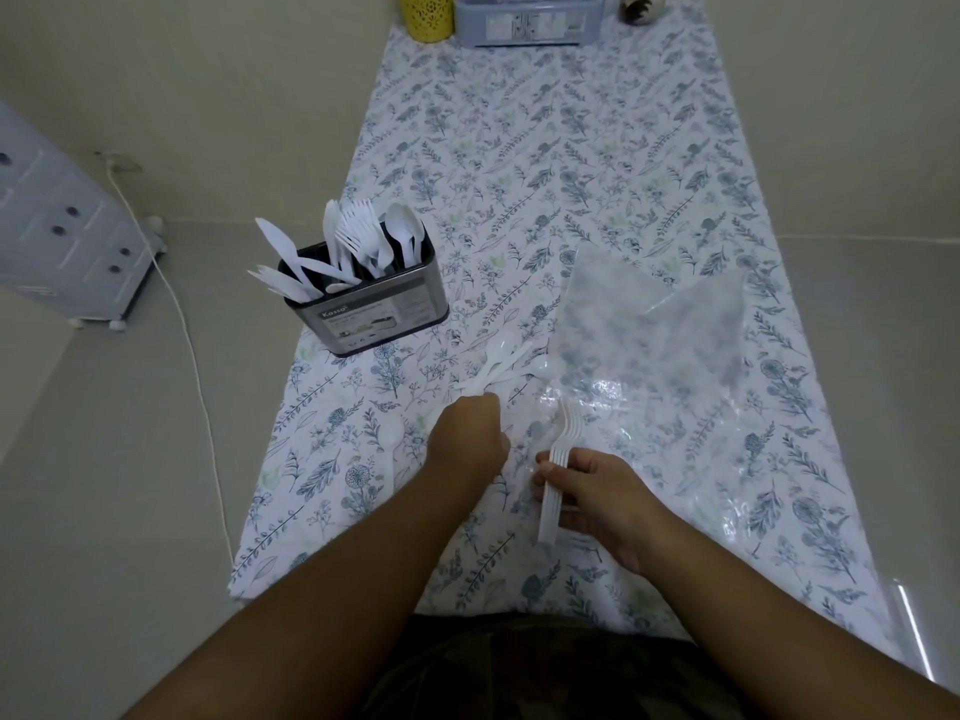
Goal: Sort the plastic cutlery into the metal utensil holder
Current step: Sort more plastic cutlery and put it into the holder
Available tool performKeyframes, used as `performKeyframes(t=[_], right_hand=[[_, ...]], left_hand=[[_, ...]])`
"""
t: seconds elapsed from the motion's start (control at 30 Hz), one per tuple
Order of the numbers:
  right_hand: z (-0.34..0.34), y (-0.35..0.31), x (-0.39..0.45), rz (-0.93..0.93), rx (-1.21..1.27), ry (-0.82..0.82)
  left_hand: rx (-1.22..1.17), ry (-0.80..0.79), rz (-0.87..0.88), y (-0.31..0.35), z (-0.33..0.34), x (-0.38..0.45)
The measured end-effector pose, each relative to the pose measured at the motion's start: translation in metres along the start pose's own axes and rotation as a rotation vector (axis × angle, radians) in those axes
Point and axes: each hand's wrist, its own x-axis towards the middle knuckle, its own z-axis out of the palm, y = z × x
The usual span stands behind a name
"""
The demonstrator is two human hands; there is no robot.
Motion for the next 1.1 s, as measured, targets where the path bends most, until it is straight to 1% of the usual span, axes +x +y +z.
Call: performKeyframes(t=[0.07,0.1,0.17,0.2,0.3,0.33,0.4,0.47,0.57,0.63,0.7,0.8,0.87,1.0,1.1], right_hand=[[0.001,-0.001,0.001,-0.008,0.008,-0.005],[0.001,-0.002,0.001,-0.01,0.013,-0.007],[0.003,-0.004,0.001,-0.025,0.009,-0.021],[0.004,-0.004,0.001,-0.036,0.001,-0.034],[0.009,-0.007,-0.001,-0.07,0.011,-0.08],[0.011,-0.007,-0.002,-0.076,0.009,-0.095],[0.016,-0.006,-0.003,-0.098,-0.023,-0.123],[0.02,-0.005,-0.001,-0.12,-0.059,-0.129],[0.025,-0.004,0.001,-0.146,-0.124,-0.107],[0.03,-0.004,0.0,-0.158,-0.151,-0.128],[0.033,-0.003,0.001,-0.159,-0.148,-0.135],[0.036,-0.001,0.001,-0.156,-0.131,-0.131],[0.037,0.0,0.004,-0.121,-0.127,-0.119],[0.036,0.003,0.007,-0.063,-0.138,-0.108],[0.034,0.006,0.006,-0.054,-0.142,-0.113]], left_hand=[[-0.071,0.001,-0.034,-0.001,-0.005,-0.001],[-0.154,0.009,-0.064,-0.001,-0.007,-0.004],[-0.421,0.012,-0.146,0.0,-0.013,-0.016],[-0.571,-0.014,-0.188,0.001,-0.015,-0.024],[-0.994,-0.15,-0.316,0.002,-0.014,-0.05],[-1.087,-0.17,-0.341,0.003,-0.012,-0.057],[-1.198,-0.16,-0.367,0.003,-0.006,-0.066],[-1.164,-0.102,-0.333,0.002,-0.002,-0.069],[-0.879,0.022,-0.194,-0.001,0.002,-0.07],[-0.69,0.084,-0.111,-0.005,0.003,-0.069],[-0.543,0.088,-0.01,-0.009,0.003,-0.069],[-0.443,0.032,0.088,-0.017,0.001,-0.067],[-0.417,0.042,0.081,-0.023,-0.004,-0.062],[-0.367,0.196,-0.079,-0.042,-0.016,-0.037],[-0.271,0.174,-0.149,-0.053,-0.016,-0.012]])
